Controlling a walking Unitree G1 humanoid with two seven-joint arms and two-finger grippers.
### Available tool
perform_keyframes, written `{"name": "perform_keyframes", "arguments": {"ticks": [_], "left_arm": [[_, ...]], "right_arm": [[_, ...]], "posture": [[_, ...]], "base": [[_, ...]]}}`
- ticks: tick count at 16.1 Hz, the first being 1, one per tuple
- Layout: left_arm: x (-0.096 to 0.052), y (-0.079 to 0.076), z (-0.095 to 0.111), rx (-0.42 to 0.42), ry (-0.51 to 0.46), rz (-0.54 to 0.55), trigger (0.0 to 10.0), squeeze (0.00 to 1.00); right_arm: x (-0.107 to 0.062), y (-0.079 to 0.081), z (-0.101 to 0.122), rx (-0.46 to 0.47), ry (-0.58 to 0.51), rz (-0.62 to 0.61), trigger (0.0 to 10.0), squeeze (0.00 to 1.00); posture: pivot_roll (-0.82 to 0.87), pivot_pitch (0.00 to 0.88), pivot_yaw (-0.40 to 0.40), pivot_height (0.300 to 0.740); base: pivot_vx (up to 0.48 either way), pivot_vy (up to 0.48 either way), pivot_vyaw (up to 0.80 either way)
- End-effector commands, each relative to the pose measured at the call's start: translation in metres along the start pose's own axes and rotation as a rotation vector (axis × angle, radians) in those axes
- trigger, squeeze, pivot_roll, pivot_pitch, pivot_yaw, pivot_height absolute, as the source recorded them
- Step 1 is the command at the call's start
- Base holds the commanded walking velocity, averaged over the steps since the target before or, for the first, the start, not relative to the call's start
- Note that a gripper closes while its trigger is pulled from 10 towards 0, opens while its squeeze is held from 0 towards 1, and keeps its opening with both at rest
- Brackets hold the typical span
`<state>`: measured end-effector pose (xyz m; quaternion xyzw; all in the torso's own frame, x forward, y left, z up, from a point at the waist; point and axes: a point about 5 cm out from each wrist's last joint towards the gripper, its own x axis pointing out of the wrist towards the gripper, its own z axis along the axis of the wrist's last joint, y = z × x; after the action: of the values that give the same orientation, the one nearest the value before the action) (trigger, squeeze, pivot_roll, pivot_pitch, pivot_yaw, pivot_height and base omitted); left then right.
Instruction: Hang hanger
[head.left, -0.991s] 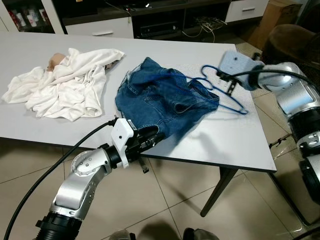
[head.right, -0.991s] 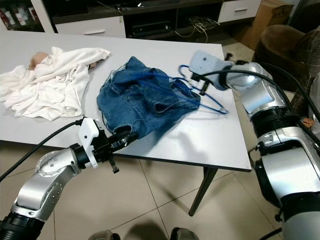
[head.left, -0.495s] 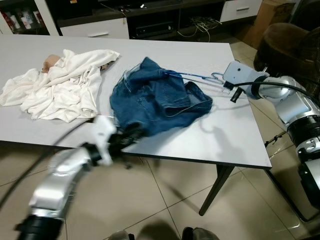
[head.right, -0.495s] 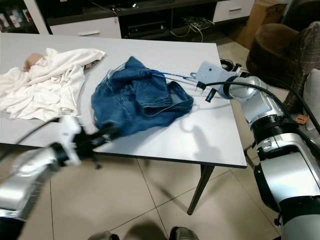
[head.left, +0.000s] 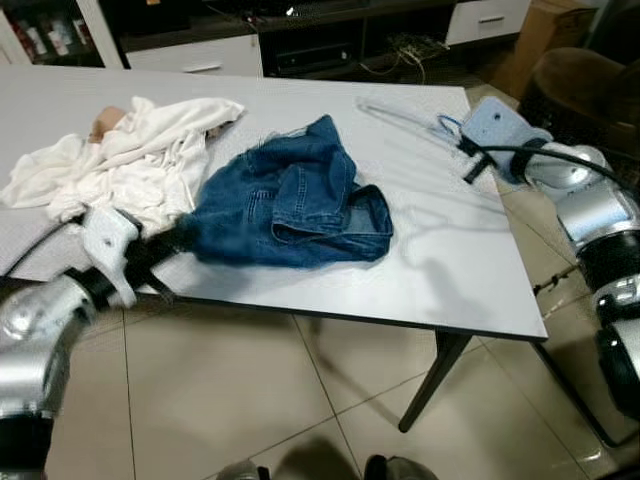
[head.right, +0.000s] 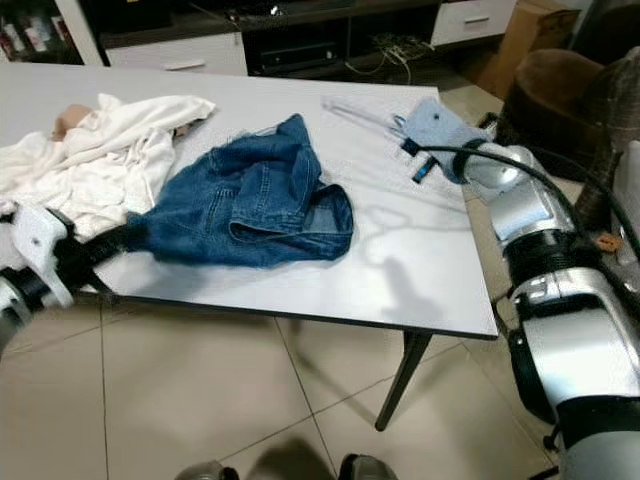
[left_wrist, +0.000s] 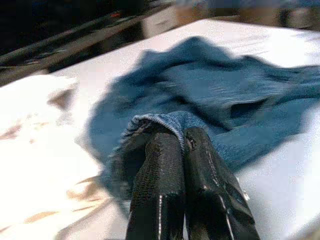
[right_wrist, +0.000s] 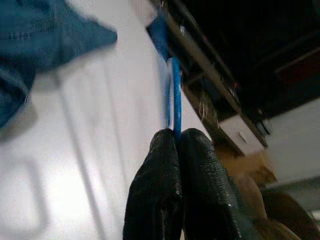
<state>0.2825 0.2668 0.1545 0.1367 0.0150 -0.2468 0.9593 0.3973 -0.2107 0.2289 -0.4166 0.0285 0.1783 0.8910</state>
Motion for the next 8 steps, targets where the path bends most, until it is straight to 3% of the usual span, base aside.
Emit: {"name": "perform_keyframes", "arguments": {"ticks": [1,3,8], "left_arm": [[-0.004,0.012,0.002,0.03,0.006,0.069,0.0,0.0],[-0.003,0.019,-0.002,0.046,0.022,0.145,0.0,0.0],[0.007,0.005,-0.008,0.026,0.008,0.108,0.0,0.0]], "right_arm": [[-0.002,-0.002,0.001,0.033,-0.014,-0.004,10.0,0.0],[-0.008,-0.002,0.002,0.084,-0.052,0.009,10.0,0.0],[-0.018,0.008,0.019,0.231,-0.193,0.118,10.0,0.0]], "posture": [[-0.03,0.043,0.015,0.74],[-0.04,0.045,0.015,0.74],[-0.05,0.047,0.019,0.74]], "base": [[0.0,0.0,0.0],[0.0,0.0,0.0],[0.0,0.0,0.0]]}}
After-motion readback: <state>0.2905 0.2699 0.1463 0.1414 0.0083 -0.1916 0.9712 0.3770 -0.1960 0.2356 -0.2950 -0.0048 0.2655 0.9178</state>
